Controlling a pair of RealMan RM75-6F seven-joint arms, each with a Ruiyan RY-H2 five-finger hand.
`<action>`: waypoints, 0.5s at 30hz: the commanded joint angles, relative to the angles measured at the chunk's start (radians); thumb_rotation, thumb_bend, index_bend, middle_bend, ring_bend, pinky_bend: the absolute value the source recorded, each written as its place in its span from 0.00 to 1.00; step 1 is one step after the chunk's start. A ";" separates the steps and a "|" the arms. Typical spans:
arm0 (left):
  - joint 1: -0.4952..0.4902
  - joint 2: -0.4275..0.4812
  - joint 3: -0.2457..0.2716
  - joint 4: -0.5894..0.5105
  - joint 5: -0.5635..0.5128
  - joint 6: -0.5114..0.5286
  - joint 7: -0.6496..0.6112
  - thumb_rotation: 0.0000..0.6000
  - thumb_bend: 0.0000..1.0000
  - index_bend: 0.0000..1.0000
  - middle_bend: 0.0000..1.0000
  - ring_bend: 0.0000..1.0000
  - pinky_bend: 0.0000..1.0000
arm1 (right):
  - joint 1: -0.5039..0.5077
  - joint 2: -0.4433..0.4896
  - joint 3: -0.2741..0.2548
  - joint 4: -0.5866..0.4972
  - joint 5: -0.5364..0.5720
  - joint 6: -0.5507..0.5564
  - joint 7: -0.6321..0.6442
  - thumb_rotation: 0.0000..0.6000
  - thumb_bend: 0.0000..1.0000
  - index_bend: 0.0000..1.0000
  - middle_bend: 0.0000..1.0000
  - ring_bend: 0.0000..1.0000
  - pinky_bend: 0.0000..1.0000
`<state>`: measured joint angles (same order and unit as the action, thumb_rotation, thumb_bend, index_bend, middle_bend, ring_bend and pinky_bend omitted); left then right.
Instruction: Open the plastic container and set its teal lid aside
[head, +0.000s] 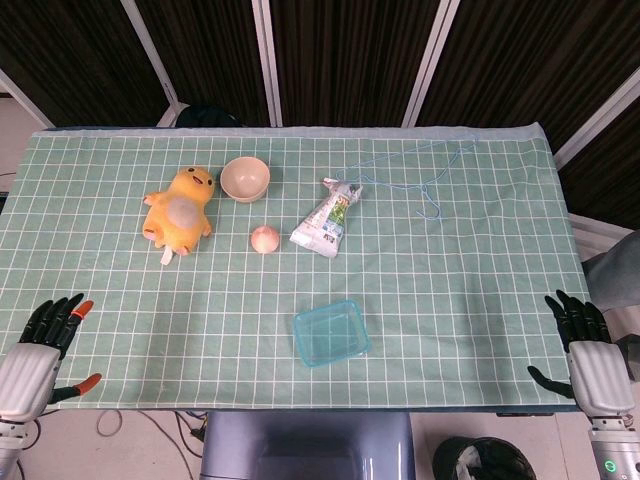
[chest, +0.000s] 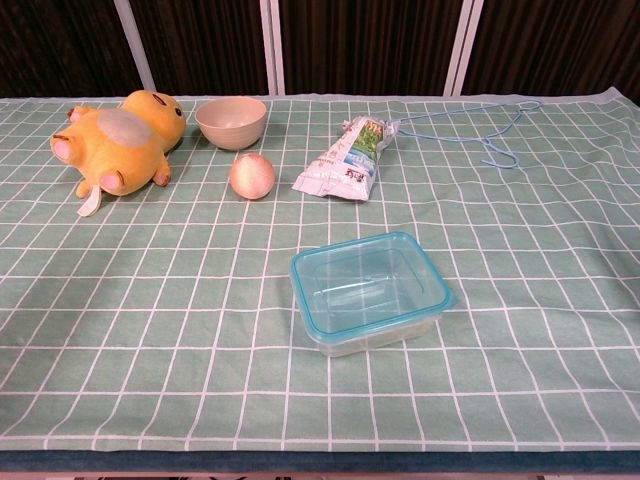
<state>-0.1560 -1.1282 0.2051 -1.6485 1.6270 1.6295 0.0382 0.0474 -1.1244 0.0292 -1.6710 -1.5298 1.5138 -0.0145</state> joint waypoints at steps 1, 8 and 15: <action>0.005 0.004 -0.007 -0.004 -0.001 -0.007 -0.003 1.00 0.00 0.00 0.00 0.00 0.03 | -0.001 -0.001 -0.002 -0.002 -0.004 0.000 -0.003 1.00 0.25 0.00 0.00 0.00 0.00; 0.012 0.011 -0.014 -0.010 0.008 -0.021 -0.004 1.00 0.00 0.00 0.00 0.00 0.03 | -0.005 0.001 -0.002 -0.008 -0.005 0.004 0.002 1.00 0.25 0.00 0.00 0.00 0.00; 0.003 0.017 -0.022 -0.058 0.014 -0.057 0.012 1.00 0.00 0.00 0.00 0.00 0.03 | -0.006 0.001 0.006 -0.012 0.007 0.005 0.011 1.00 0.25 0.00 0.00 0.00 0.00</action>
<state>-0.1480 -1.1138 0.1862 -1.6849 1.6395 1.5858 0.0420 0.0413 -1.1230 0.0339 -1.6822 -1.5245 1.5191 -0.0048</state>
